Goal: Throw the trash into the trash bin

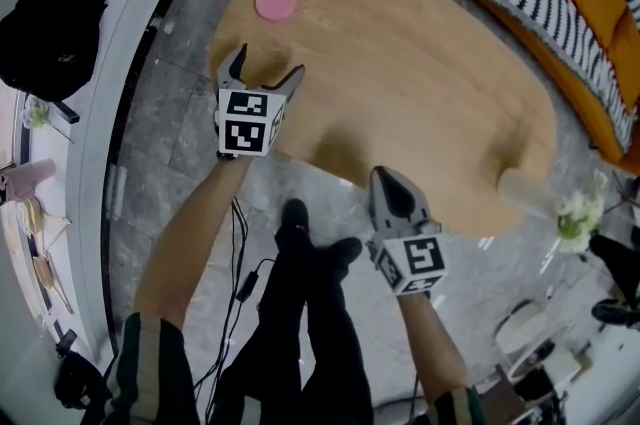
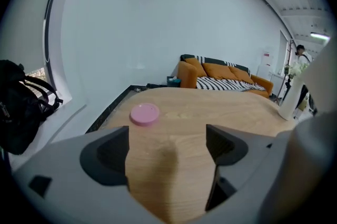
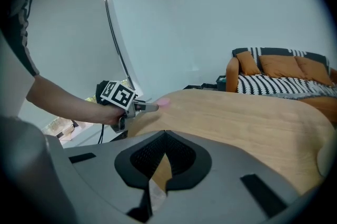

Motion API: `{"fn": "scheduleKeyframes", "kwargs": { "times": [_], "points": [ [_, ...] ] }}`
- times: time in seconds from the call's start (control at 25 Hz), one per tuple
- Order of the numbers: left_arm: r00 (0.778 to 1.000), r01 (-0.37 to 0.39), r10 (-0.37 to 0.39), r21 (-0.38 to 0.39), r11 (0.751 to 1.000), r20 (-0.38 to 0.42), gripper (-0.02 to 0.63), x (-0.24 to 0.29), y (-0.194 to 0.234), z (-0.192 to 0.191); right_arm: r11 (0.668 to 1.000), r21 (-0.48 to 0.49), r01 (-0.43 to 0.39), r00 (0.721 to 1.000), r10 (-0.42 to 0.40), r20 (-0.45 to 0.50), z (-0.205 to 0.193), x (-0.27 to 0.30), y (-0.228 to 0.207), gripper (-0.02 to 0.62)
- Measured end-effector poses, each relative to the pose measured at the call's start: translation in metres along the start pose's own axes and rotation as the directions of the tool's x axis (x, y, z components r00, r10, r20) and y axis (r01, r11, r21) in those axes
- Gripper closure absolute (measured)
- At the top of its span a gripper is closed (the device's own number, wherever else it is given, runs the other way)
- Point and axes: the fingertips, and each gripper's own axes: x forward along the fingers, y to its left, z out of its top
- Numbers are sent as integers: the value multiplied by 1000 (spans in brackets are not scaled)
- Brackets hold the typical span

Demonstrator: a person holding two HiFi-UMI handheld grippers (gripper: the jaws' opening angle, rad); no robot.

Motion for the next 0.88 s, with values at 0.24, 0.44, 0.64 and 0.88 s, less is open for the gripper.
{"fn": "scheduleKeyframes", "kwargs": {
  "times": [0.24, 0.44, 0.64, 0.88],
  "points": [
    [998, -55, 55, -52, 997, -14, 164, 47, 36, 16, 1000, -1, -13, 998, 13, 55, 16, 18, -2, 595],
    [994, -100, 97, -66, 993, -52, 164, 80, 67, 30, 1000, 8, -3, 1000, 3, 8, 13, 30, -7, 595],
    [993, -97, 90, -94, 991, -76, 164, 103, 78, 32, 1000, 22, 1, 1000, -1, 5, 3, 34, -13, 595],
    [989, -68, 63, -31, 997, -136, 166, 115, 72, 25, 999, 39, 17, 1000, -18, 14, -3, 30, -16, 595]
  ]
}}
